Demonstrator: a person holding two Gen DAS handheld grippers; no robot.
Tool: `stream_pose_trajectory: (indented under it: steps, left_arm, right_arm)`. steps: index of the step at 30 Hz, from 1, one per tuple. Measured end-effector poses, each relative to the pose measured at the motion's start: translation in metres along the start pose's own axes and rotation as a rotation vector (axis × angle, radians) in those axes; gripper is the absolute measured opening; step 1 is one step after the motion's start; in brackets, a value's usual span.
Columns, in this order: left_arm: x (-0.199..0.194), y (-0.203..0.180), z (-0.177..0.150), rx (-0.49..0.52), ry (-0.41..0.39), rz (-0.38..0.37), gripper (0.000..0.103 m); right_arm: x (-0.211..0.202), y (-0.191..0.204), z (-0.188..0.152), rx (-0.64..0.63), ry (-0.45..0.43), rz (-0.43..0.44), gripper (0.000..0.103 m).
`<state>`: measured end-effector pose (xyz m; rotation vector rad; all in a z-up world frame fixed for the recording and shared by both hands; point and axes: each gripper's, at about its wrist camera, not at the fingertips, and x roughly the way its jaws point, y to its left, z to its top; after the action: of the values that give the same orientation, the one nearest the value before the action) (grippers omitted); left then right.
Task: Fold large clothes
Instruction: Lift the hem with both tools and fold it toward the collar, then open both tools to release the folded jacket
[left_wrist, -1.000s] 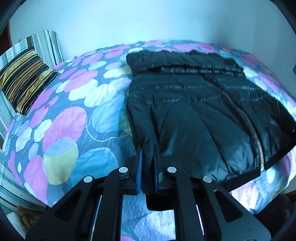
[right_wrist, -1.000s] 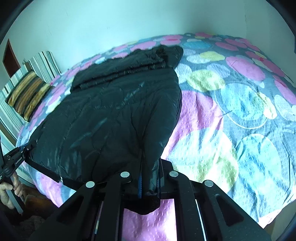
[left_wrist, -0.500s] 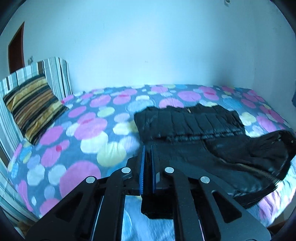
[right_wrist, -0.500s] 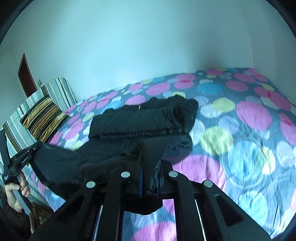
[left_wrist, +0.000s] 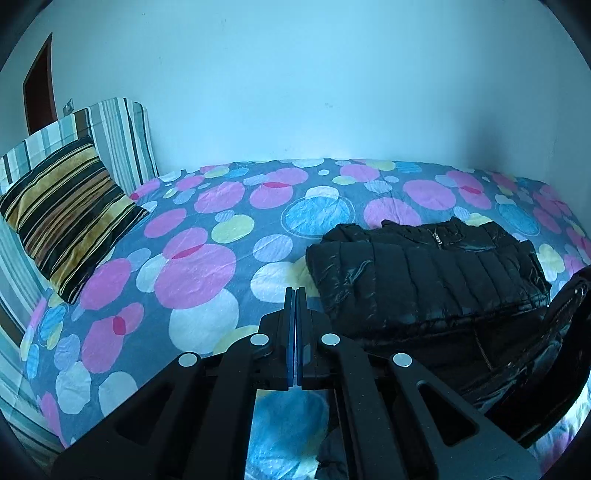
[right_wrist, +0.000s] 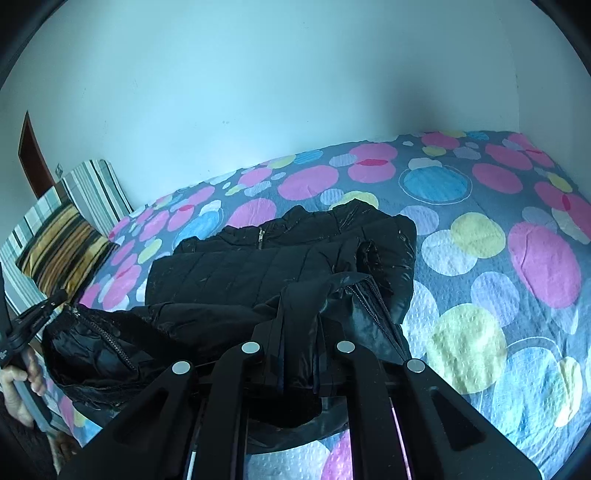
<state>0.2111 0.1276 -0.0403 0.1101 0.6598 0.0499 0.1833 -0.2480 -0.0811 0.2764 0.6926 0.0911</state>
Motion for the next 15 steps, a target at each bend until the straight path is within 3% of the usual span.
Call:
stream_pose_trajectory:
  steps: [4,10,15]
  left_arm:
    - [-0.011,0.014,-0.029,-0.016,0.048,0.003,0.001]
    - [-0.04,0.022,-0.061,-0.021,0.075,-0.015,0.002]
    - [-0.058,0.015,-0.098,-0.009,0.128,-0.054,0.014]
  right_arm:
    - [-0.003,0.002,-0.008,-0.009,0.01,0.002,0.009]
    - [-0.039,0.004,-0.031,-0.017,0.016,-0.018,0.009]
    - [-0.07,-0.005,-0.075,-0.035,0.087,-0.061,0.009]
